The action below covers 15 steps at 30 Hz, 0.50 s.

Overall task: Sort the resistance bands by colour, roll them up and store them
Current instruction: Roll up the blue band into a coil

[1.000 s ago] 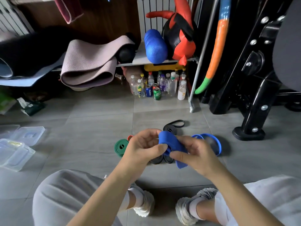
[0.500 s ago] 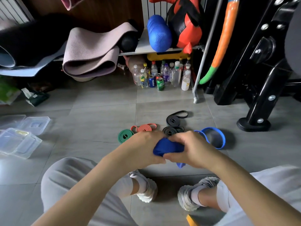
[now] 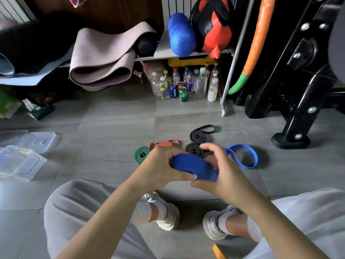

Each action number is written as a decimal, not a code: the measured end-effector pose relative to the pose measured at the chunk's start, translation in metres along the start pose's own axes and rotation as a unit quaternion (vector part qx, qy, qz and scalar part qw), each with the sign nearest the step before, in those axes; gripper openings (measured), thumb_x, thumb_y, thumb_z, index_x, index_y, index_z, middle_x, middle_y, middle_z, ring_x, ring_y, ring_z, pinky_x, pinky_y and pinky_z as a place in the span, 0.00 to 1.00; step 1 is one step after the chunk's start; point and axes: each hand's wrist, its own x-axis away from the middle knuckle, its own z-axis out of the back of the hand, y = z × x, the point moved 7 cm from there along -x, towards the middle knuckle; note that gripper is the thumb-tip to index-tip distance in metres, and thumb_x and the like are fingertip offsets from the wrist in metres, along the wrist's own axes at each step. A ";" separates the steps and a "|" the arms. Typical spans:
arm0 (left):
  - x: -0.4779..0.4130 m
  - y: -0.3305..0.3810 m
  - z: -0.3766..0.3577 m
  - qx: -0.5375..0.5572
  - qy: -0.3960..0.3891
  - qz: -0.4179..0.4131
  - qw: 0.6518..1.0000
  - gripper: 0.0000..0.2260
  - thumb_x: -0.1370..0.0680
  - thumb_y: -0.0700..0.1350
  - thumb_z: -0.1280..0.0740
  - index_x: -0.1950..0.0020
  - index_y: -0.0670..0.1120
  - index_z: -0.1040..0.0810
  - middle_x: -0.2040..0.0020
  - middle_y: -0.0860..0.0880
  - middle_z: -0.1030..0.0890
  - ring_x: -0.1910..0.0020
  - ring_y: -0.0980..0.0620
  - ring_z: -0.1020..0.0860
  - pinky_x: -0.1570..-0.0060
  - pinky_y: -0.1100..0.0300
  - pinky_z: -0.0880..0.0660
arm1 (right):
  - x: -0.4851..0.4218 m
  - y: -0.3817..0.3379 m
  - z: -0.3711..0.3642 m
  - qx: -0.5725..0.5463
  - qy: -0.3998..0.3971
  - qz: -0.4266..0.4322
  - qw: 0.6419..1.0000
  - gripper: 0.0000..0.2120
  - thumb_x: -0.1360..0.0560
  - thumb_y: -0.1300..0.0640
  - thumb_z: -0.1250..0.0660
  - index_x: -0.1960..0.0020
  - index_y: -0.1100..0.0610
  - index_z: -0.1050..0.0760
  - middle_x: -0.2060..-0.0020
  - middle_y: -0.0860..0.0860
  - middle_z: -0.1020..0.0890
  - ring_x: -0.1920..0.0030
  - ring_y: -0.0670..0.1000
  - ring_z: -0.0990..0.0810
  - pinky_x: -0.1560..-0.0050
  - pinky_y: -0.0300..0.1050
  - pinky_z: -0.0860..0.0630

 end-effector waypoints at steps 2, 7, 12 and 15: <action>0.002 0.000 -0.003 0.007 -0.017 0.013 1.000 0.15 0.39 0.41 0.20 0.63 0.58 0.20 0.65 0.48 0.22 0.66 0.53 0.25 0.61 0.49 0.25 | 0.000 0.004 0.005 -0.030 -0.004 -0.019 0.999 0.31 0.39 0.53 0.21 0.44 0.39 0.35 0.59 0.41 0.20 0.57 0.43 0.21 0.51 0.43 0.25; 0.006 0.002 -0.006 0.129 0.013 -0.013 0.991 0.15 0.43 0.50 0.22 0.57 0.59 0.17 0.62 0.48 0.18 0.61 0.53 0.22 0.58 0.57 0.24 | -0.001 -0.009 0.008 -0.080 -0.019 -0.002 0.997 0.16 0.40 0.43 0.24 0.53 0.41 0.22 0.57 0.44 0.17 0.54 0.46 0.19 0.49 0.42 0.24; 0.007 -0.023 -0.029 0.337 0.056 0.001 0.940 0.26 0.48 0.55 0.18 0.52 0.50 0.16 0.43 0.43 0.22 0.46 0.51 0.22 0.44 0.53 0.25 | 0.002 -0.004 -0.003 -0.192 0.001 0.013 0.981 0.19 0.43 0.35 0.24 0.54 0.36 0.21 0.57 0.50 0.17 0.56 0.51 0.19 0.52 0.45 0.23; 0.010 -0.033 -0.048 0.411 0.031 0.013 0.911 0.29 0.44 0.52 0.18 0.47 0.44 0.18 0.47 0.37 0.21 0.48 0.41 0.22 0.42 0.47 0.27 | 0.002 0.006 -0.005 -0.180 0.001 0.009 0.984 0.23 0.45 0.32 0.25 0.53 0.38 0.21 0.58 0.48 0.16 0.55 0.52 0.19 0.52 0.46 0.22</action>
